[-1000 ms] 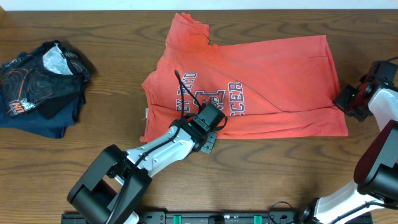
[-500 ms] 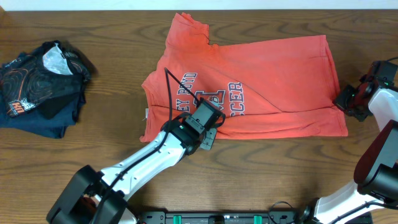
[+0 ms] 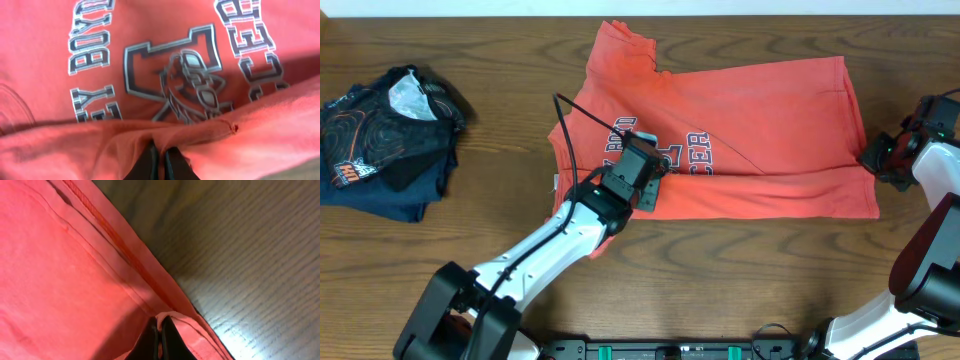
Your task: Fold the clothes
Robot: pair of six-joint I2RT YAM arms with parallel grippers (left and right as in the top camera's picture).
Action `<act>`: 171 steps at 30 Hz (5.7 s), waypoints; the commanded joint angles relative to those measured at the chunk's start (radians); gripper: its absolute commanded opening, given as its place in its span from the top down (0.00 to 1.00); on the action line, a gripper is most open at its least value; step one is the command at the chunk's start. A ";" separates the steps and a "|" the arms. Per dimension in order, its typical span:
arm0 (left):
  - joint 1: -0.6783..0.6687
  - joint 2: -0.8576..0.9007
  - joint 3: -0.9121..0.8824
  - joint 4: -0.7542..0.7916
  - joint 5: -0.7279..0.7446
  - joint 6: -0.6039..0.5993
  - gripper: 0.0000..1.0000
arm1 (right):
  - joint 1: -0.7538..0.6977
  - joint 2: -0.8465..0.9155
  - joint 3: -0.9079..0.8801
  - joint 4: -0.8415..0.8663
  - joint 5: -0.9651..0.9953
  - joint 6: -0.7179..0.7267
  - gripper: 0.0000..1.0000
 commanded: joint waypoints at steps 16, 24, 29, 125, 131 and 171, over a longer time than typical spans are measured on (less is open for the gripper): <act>0.022 0.138 0.024 0.101 -0.081 0.022 0.94 | 0.009 0.010 -0.006 0.095 -0.058 0.011 0.99; 0.021 0.154 0.024 0.107 -0.083 0.021 0.94 | 0.011 0.011 -0.006 0.127 -0.064 0.011 0.99; 0.021 0.154 0.024 0.122 -0.083 0.021 0.94 | 0.021 0.011 -0.006 0.138 -0.064 0.011 0.99; 0.041 0.047 0.040 0.102 -0.045 0.006 0.94 | 0.049 0.011 -0.190 0.040 0.011 0.003 0.74; 0.086 0.053 0.043 0.144 -0.045 0.006 0.74 | 0.049 0.011 -0.190 0.035 0.011 0.003 0.74; 0.271 0.102 0.019 -0.332 0.064 -0.267 0.46 | 0.049 0.011 -0.190 0.030 0.033 -0.004 0.73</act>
